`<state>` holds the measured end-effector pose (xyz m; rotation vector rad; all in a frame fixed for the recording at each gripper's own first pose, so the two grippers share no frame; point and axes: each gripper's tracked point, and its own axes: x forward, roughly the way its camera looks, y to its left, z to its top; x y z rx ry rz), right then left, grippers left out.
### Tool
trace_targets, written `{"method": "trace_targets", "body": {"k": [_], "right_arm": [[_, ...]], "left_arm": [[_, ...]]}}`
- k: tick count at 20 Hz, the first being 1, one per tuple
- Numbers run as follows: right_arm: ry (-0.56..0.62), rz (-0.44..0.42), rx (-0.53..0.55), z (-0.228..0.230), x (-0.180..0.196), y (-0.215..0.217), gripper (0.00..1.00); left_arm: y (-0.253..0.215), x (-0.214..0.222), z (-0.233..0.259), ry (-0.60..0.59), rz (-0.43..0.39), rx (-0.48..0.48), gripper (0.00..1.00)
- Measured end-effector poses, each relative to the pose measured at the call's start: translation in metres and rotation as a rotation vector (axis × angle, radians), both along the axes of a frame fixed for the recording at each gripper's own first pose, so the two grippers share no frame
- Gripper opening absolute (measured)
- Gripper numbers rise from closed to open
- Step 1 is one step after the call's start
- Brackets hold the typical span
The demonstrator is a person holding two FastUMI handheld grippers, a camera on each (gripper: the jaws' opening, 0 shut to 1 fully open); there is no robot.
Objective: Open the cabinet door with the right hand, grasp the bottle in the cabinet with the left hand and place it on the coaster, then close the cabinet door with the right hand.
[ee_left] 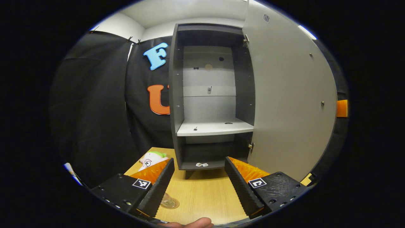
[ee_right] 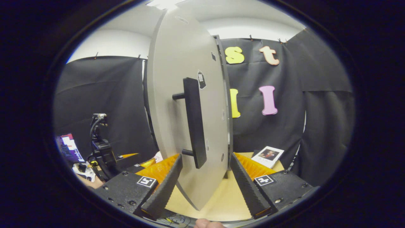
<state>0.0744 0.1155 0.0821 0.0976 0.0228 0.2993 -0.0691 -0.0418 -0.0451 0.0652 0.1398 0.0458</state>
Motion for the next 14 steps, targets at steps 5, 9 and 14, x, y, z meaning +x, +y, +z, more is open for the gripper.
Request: {"method": "trace_targets", "body": {"k": [5,9,14], "right_arm": [[0.038,0.051,0.021,0.007,0.016,0.034,0.98],[0.029,0.070,-0.015,0.011,0.030,0.062,0.92],[0.039,0.061,0.016,0.017,0.052,0.104,0.97]], "left_arm": [[0.057,-0.005,-0.018,0.039,0.101,-0.047,0.96],[0.096,-0.005,-0.033,0.071,0.157,-0.090,0.97],[0.120,-0.003,-0.010,-0.016,0.164,-0.053,0.96]]}}
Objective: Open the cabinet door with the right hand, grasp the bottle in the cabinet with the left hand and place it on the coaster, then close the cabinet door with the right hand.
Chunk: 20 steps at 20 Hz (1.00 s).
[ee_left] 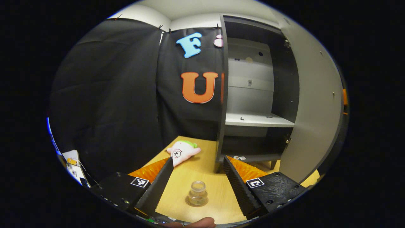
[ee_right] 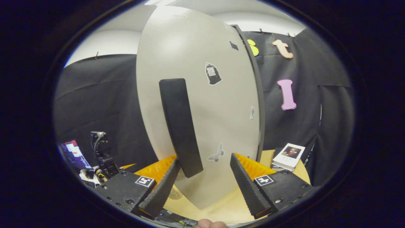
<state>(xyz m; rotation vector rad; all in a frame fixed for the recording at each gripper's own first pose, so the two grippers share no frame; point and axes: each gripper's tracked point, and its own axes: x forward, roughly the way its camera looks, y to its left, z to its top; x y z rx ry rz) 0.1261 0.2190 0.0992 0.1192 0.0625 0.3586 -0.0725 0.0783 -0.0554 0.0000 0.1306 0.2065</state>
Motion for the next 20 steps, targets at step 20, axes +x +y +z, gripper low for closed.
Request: {"method": "trace_targets", "body": {"k": [20], "right_arm": [[-0.074,0.255,0.002,0.012,0.119,0.100,1.00]], "left_arm": [[0.000,-0.037,0.075,-0.093,0.125,0.213,0.96]]}}
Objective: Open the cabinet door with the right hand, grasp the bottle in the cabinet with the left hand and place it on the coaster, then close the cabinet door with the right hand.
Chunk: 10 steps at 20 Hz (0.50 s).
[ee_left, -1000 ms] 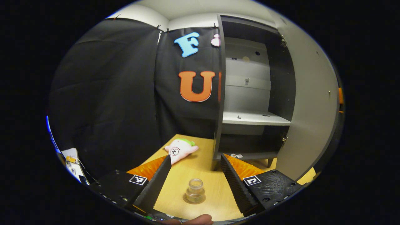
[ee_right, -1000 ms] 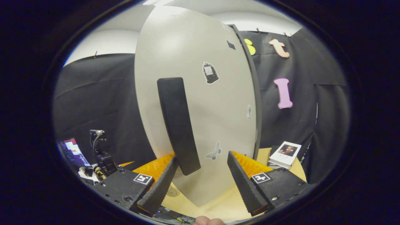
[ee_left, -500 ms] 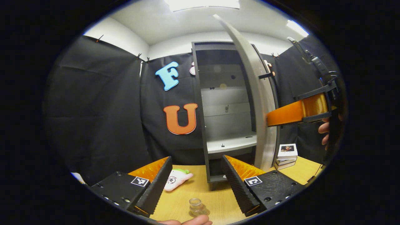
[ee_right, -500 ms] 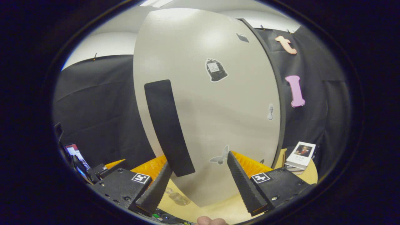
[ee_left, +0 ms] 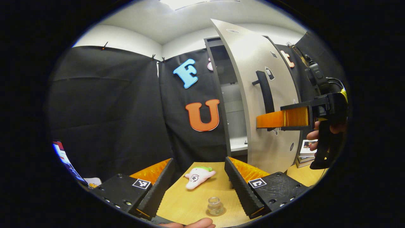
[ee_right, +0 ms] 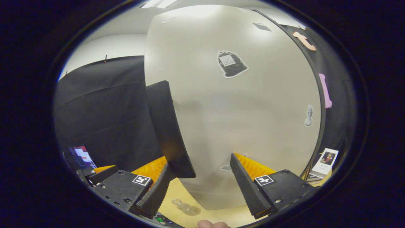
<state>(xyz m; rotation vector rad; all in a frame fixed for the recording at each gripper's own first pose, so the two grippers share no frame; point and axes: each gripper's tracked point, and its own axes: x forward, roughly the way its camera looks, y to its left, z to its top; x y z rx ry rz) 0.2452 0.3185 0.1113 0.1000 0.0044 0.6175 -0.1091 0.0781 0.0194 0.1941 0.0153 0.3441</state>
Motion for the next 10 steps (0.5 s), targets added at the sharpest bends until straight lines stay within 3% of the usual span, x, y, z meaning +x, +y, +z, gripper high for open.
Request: {"method": "trace_targets", "body": {"k": [10], "right_arm": [[-0.092,0.025,-0.121,0.000,0.000,-0.001,1.00]], "left_arm": [[0.014,-0.019,-0.018,0.059,0.144,-0.008,0.96]]}}
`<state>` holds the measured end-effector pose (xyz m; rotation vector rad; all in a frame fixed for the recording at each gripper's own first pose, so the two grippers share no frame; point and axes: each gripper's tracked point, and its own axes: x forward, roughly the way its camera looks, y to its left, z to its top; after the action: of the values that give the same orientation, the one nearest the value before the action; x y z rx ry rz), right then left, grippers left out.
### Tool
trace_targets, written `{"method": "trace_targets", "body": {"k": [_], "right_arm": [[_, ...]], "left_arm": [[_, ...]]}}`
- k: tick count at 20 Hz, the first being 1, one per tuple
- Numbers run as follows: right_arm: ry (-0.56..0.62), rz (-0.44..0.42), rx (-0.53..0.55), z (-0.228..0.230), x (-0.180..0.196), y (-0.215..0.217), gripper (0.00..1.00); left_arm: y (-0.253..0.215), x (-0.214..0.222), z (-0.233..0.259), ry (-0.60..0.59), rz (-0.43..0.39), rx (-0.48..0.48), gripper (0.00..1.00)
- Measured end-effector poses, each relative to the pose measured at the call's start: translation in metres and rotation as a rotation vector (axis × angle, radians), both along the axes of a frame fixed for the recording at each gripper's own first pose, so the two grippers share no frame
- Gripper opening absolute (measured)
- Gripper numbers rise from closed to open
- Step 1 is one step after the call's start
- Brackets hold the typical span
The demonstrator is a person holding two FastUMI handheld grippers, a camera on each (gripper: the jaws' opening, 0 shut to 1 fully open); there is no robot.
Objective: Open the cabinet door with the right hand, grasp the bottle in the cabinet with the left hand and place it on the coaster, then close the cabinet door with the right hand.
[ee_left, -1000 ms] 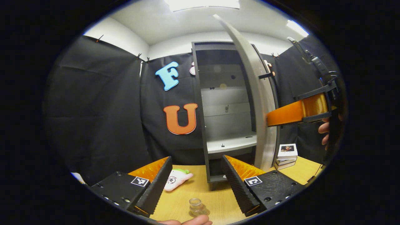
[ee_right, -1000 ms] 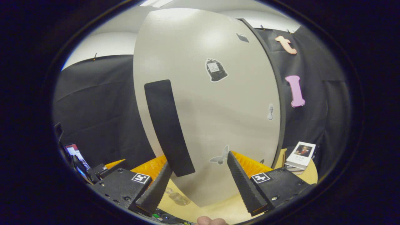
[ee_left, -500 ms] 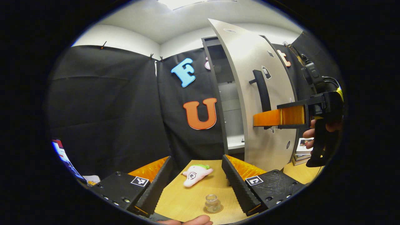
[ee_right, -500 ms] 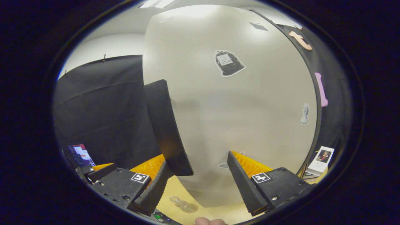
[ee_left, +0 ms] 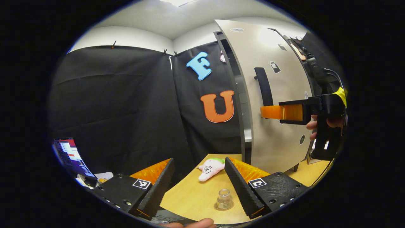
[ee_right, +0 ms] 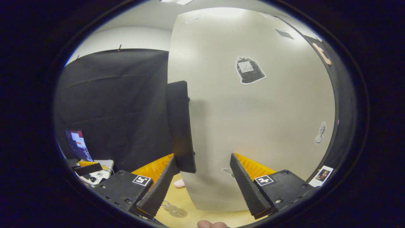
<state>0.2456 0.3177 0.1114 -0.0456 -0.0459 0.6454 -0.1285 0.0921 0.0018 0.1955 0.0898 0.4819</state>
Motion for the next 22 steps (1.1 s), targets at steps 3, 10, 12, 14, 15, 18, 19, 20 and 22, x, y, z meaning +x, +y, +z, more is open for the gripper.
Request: {"method": "trace_targets", "body": {"k": [3,10,12,14,15,18,19,20,22], "right_arm": [[-0.049,-0.005,-0.010,0.005,-0.002,-0.003,1.00],[-0.009,-0.142,0.001,-0.019,-0.022,-0.064,1.00],[0.006,-0.211,0.002,-0.028,-0.025,-0.093,1.00],[0.021,-0.286,0.013,-0.034,-0.031,-0.122,1.00],[0.034,-0.322,0.018,-0.039,-0.034,-0.133,1.00],[0.067,-0.412,0.040,-0.049,-0.046,-0.162,1.00],[0.071,-0.438,0.049,-0.050,-0.051,-0.170,1.00],[0.073,-0.462,0.056,-0.051,-0.056,-0.178,1.00],[0.075,-0.509,0.066,-0.054,-0.068,-0.189,1.00]], "left_arm": [[-0.007,0.008,-0.005,0.016,-0.021,-0.012,0.96],[-0.068,0.043,-0.010,0.029,-0.224,-0.005,1.00],[-0.091,0.057,-0.010,0.025,-0.305,-0.004,0.96],[-0.114,0.067,-0.009,0.018,-0.379,-0.004,0.96],[-0.121,0.072,-0.009,0.014,-0.412,-0.005,0.96],[-0.139,0.088,-0.007,-0.001,-0.494,-0.014,0.96],[-0.145,0.091,-0.006,-0.005,-0.520,-0.017,0.96],[-0.150,0.095,-0.006,-0.008,-0.542,-0.019,0.96],[-0.154,0.100,-0.004,-0.013,-0.585,-0.025,0.96]]}}
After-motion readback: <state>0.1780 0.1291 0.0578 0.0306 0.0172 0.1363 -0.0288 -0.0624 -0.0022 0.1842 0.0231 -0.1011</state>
